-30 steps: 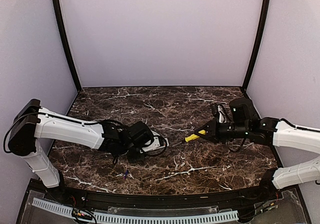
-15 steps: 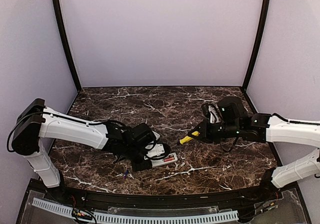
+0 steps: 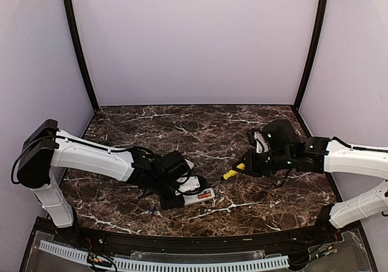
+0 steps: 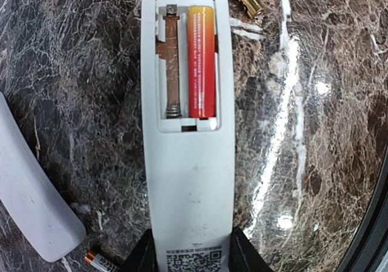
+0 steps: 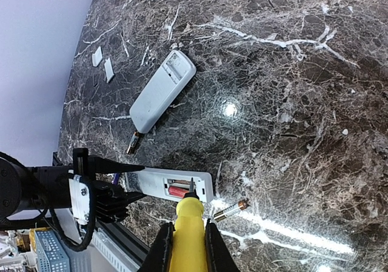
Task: Unload the batteries from the remote control
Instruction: Remove the battery from the remote control without the battery cover.
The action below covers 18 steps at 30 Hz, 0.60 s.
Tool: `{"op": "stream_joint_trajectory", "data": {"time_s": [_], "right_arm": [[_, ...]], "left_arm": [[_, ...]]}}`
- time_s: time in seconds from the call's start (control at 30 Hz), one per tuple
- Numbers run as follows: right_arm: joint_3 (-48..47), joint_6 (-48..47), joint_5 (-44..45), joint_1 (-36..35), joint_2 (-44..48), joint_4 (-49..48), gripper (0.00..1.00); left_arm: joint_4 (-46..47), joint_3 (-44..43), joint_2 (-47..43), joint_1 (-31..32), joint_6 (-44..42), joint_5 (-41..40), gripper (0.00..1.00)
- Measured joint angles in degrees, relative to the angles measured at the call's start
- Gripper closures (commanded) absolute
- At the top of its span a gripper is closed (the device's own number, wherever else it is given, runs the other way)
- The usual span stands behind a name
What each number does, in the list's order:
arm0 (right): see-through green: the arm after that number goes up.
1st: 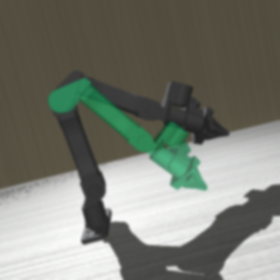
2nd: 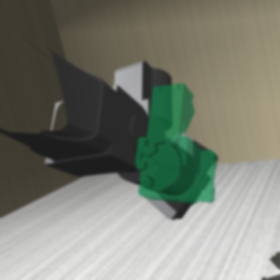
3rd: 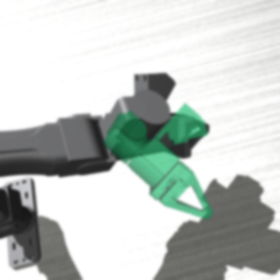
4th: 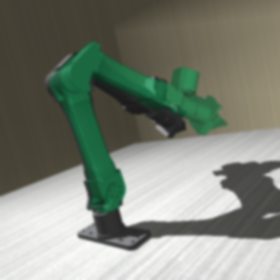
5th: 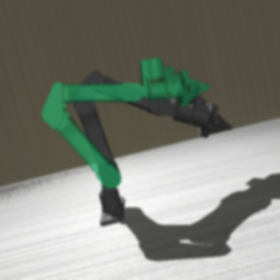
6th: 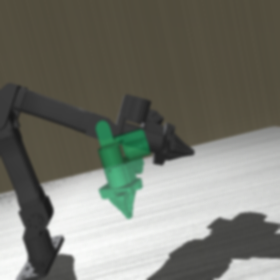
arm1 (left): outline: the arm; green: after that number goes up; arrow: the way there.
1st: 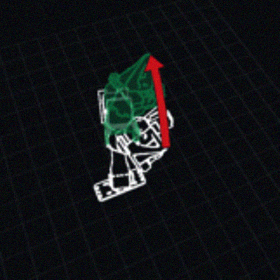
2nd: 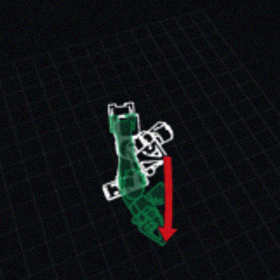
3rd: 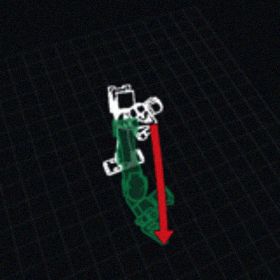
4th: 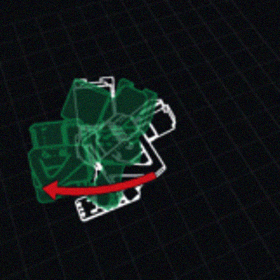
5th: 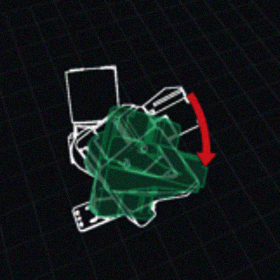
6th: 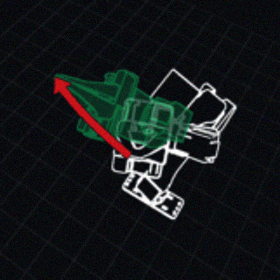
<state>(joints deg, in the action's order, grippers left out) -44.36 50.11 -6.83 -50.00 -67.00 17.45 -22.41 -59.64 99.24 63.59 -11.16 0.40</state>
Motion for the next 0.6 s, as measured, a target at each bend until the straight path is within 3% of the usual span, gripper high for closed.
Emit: {"op": "stream_joint_trajectory", "data": {"time_s": [0.6], "right_arm": [[0.0,-0.3,-1.3,-1.0,-2.8,0.0,1.0]], "left_arm": [[-0.3,-0.2,0.1,0.0,0.1,0.0,0.73]]}}
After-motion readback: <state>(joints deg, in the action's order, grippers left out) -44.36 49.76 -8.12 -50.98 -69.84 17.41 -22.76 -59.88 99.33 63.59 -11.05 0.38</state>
